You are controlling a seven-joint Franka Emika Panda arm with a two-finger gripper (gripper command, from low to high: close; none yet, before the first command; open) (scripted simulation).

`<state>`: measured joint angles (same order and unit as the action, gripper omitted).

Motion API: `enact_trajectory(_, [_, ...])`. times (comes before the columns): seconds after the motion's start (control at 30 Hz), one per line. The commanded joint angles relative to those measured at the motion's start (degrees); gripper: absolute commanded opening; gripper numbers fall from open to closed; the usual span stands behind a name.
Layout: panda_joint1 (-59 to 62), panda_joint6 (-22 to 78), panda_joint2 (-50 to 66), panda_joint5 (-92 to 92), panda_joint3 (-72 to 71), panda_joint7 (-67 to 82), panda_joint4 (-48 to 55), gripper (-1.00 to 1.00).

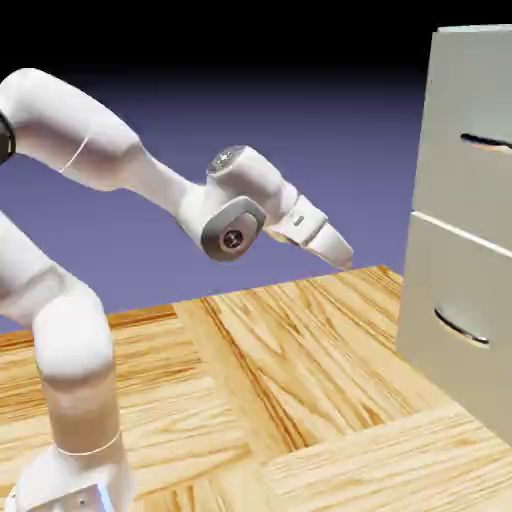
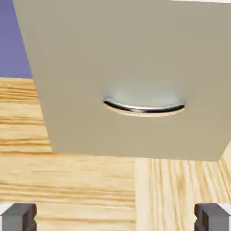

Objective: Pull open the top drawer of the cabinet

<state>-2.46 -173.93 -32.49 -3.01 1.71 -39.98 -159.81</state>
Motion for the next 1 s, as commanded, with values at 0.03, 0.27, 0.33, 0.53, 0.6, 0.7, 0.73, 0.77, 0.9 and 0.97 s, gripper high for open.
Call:
enact_trajectory(0.03, [-2.95,0.13,0.28,-4.99,2.84,4.10,1.98,0.00])
enact_trajectory(0.27, [-13.26,0.60,1.28,-22.43,12.79,18.45,8.91,0.00])
enact_trajectory(0.33, [-16.21,0.73,1.56,-27.41,15.63,22.55,10.89,0.00])
enact_trajectory(0.53, [-25.04,1.13,2.41,-42.36,24.16,34.85,16.83,0.00])
enact_trajectory(0.6, [-27.99,1.26,2.70,-47.35,27.00,38.95,18.81,0.00])
enact_trajectory(0.7, [-32.41,1.46,3.12,-54.82,31.26,45.10,21.78,0.00])
enact_trajectory(0.73, [-33.88,1.53,3.27,-57.31,32.68,47.15,22.77,0.00])
enact_trajectory(0.77, [-35.36,1.60,3.41,-59.81,34.10,49.20,23.76,0.00])
enact_trajectory(0.9, [-41.25,1.86,3.97,-69.77,39.79,57.40,27.72,0.00])
enact_trajectory(0.97, [-44.19,2.00,4.26,-74.76,42.63,61.50,29.69,0.00])
